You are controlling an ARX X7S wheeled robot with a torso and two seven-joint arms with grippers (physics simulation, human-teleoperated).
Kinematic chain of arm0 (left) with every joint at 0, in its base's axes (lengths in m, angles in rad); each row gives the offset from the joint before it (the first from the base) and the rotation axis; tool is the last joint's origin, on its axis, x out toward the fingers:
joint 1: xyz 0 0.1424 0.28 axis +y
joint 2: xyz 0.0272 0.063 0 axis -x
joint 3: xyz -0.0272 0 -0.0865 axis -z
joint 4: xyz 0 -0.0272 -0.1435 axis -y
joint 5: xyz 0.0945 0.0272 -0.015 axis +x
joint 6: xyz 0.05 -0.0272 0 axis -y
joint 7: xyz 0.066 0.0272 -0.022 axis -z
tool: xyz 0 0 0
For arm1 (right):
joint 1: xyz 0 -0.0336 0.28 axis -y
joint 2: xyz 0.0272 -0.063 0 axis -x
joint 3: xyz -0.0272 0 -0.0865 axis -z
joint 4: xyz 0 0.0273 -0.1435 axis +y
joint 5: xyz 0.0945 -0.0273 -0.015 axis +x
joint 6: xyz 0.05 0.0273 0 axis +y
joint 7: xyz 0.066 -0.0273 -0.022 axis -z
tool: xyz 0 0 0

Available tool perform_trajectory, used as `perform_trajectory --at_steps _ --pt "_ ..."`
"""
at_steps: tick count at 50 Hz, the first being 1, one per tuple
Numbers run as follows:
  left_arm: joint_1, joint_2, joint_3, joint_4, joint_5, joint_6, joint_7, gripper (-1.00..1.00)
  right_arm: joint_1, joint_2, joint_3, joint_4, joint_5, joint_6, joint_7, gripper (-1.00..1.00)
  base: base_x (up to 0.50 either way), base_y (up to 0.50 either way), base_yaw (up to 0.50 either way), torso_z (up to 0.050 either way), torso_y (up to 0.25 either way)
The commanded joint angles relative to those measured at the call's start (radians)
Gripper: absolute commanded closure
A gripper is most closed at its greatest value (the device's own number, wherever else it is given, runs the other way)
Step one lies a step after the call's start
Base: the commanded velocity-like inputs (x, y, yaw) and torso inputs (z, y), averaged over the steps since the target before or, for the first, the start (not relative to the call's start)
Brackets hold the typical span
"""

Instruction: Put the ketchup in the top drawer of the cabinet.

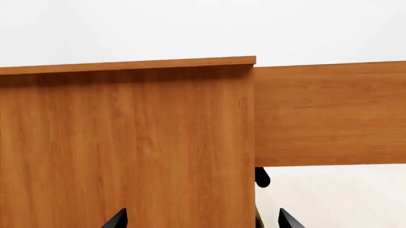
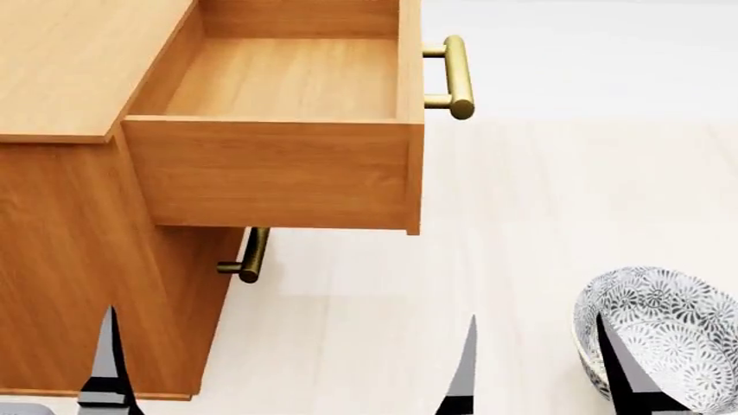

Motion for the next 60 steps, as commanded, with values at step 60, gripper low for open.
perform_trajectory --at_steps 60 --pt "-0.015 -0.028 0.037 -0.112 -0.012 0.058 -0.070 -1.00 -0.418 0.188 0.591 0.292 0.376 -0.305 -0.356 -1.00 0.00 0.00 0.00 0.000 0.000"
